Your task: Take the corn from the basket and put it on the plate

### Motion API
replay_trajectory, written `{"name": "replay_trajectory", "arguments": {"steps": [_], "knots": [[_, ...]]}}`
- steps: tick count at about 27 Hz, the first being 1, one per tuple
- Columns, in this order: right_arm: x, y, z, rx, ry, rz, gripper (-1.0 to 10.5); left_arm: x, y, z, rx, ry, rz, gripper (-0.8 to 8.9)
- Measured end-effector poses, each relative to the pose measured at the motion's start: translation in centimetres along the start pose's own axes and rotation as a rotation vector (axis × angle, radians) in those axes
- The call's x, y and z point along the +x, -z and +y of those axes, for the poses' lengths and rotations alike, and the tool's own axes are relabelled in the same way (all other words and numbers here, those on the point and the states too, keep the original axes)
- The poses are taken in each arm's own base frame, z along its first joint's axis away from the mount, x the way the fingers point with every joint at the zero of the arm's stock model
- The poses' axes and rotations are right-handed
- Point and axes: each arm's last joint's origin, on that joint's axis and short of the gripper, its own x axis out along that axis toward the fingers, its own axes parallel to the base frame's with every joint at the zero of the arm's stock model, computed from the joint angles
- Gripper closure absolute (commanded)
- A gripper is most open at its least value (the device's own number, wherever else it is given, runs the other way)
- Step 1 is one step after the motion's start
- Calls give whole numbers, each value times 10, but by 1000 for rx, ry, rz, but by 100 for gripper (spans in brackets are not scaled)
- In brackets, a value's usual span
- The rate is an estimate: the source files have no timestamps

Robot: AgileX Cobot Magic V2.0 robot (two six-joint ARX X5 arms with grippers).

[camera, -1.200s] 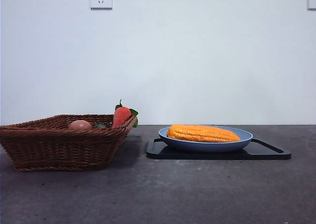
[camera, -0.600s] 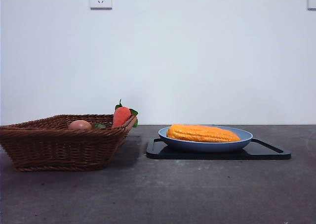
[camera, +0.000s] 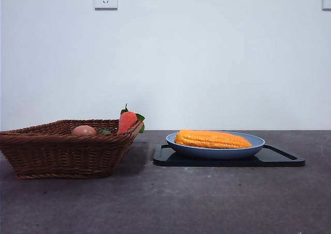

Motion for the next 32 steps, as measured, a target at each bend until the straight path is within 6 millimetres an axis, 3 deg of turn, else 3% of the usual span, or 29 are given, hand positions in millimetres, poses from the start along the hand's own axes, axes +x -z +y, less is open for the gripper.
{"name": "replay_trajectory", "arguments": {"steps": [5,8,11,15,20,32], "knots": [[0,0,0,0,0,0,945,-3,-8,8,52,-64,-90,809],[0,0,0,0,0,0,945,-23,-19,30,75,-205,-344,809],[0,0,0,0,0,0,945,-44,-11,56,49,-436,-558,809],[0,0,0,0,0,0,945,-51,19,77,17,-675,-691,809],[0,0,0,0,0,0,945,-45,61,87,-8,-841,-730,809],[0,0,0,0,0,0,945,16,176,100,-108,-955,-595,809]]}}
